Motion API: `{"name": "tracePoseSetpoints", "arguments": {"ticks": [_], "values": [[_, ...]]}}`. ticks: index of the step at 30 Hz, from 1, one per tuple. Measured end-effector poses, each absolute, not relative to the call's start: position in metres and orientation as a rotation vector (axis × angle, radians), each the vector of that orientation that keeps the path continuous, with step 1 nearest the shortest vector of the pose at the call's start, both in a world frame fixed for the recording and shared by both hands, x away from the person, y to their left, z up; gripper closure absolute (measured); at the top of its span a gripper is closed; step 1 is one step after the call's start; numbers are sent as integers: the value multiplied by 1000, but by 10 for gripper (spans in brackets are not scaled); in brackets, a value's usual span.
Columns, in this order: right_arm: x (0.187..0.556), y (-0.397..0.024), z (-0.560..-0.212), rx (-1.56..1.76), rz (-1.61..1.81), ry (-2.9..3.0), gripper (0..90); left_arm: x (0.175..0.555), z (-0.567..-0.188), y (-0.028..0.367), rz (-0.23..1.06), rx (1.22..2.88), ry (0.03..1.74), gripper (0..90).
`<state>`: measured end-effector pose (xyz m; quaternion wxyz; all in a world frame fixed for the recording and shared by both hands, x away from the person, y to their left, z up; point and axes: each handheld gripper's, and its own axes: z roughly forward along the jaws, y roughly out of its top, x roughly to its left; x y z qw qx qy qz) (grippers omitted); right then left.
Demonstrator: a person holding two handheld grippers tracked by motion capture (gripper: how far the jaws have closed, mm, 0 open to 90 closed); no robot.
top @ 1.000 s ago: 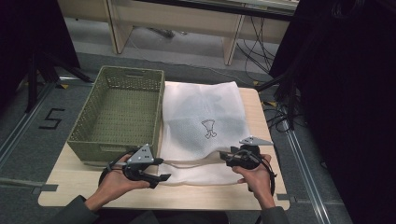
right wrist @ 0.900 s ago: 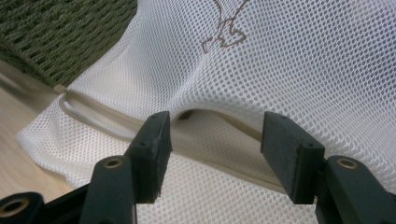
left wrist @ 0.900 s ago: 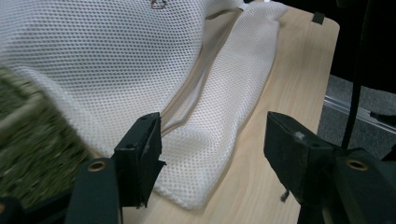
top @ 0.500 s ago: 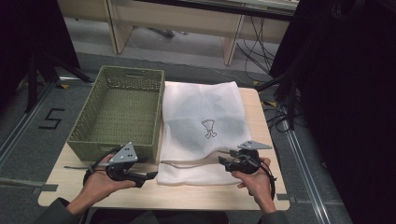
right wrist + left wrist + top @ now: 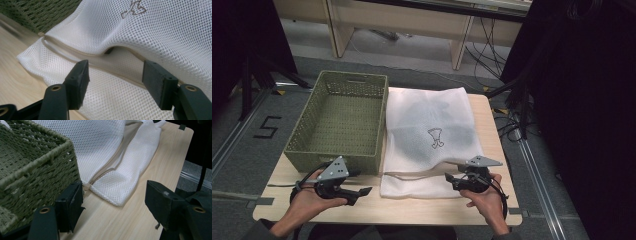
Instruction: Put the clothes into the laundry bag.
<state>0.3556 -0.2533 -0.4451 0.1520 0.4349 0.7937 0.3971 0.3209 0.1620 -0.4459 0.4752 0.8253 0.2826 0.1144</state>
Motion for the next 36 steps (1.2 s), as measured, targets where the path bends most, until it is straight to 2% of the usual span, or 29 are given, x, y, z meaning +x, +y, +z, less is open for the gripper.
{"name": "tracePoseSetpoints", "arguments": {"ticks": [11, 27, 36], "values": [[344, -252, -452, 1174, 1131, 2323, 381, 311, -451, 176, 313, 2023, 711, 283], [306, -260, -455, 1194, 1088, 2327, 361, 300, -462, 178, 359, 2045, 711, 272], [310, -262, -457, 1123, 1070, 2356, 356, 301, -462, 178, 357, 2035, 718, 265]]}}
